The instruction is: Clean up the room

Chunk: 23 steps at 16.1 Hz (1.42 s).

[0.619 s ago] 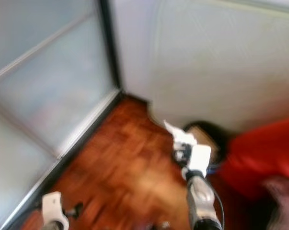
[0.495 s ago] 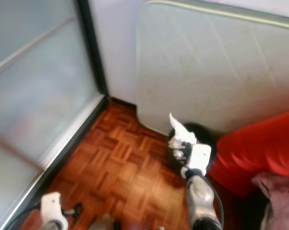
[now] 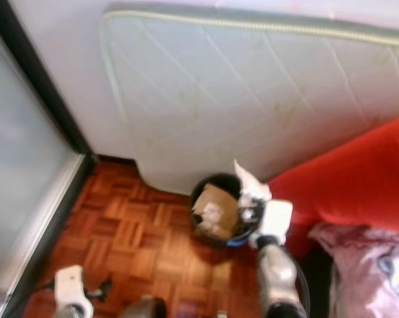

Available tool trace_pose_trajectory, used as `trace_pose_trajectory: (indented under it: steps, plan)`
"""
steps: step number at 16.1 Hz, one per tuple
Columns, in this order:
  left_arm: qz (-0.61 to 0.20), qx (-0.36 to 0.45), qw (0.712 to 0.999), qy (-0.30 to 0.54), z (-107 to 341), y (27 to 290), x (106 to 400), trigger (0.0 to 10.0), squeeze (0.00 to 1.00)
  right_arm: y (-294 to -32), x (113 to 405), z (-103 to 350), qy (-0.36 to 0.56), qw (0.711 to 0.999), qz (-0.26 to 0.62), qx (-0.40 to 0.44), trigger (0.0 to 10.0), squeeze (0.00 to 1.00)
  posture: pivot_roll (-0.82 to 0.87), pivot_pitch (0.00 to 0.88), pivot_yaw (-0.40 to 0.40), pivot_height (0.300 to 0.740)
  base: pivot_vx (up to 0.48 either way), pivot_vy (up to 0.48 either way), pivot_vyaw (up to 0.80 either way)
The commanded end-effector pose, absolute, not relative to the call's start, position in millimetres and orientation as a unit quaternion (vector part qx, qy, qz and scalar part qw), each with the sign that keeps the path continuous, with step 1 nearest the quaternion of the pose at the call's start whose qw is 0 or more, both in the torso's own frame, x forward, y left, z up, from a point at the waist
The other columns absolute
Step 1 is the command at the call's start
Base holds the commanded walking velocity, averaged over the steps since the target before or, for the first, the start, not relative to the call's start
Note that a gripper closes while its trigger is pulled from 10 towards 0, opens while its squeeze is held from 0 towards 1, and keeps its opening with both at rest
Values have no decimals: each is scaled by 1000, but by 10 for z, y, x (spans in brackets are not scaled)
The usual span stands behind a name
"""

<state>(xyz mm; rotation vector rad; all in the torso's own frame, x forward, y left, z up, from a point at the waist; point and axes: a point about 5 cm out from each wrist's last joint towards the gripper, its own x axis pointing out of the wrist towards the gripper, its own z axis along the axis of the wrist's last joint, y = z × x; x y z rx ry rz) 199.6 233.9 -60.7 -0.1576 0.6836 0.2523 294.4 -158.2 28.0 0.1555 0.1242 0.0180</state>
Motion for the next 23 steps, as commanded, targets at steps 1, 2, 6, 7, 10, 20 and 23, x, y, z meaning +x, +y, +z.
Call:
trace_pose_trajectory:
  steps: [1,2,6,7,10,20,23]
  plan:
    - [124,-73,922,358,-682,2334,1873,10000,0,-1603,2898,236,69,995,10,70,10000,0,35,220,11,740,341,0,0]
    - [124,-74,923,358,-681,2333,1875,10000,0,-1594,2898,240,67,995,13,68,10000,0,36,222,10,740,341,0,0]
    - [125,-75,923,355,-677,2328,1885,10000,0,-1577,2899,247,65,996,27,50,10000,0,36,225,8,740,341,0,111]
    - [124,-75,924,355,-674,2325,1891,10000,0,-1563,2896,250,64,996,32,44,10000,0,35,228,7,740,341,0,800]
    - [122,-74,925,351,-667,2315,1906,10000,0,-1568,2888,235,68,996,25,52,10000,0,37,231,6,740,336,0,477]
    - [98,-82,935,332,-610,2249,2025,10000,0,-1666,2857,191,76,995,-11,57,10000,0,37,239,9,740,99,0,0]
    - [96,-82,935,330,-602,2240,2043,10000,0,-1680,2852,190,77,996,-18,51,10000,0,39,240,8,740,0,0,0]
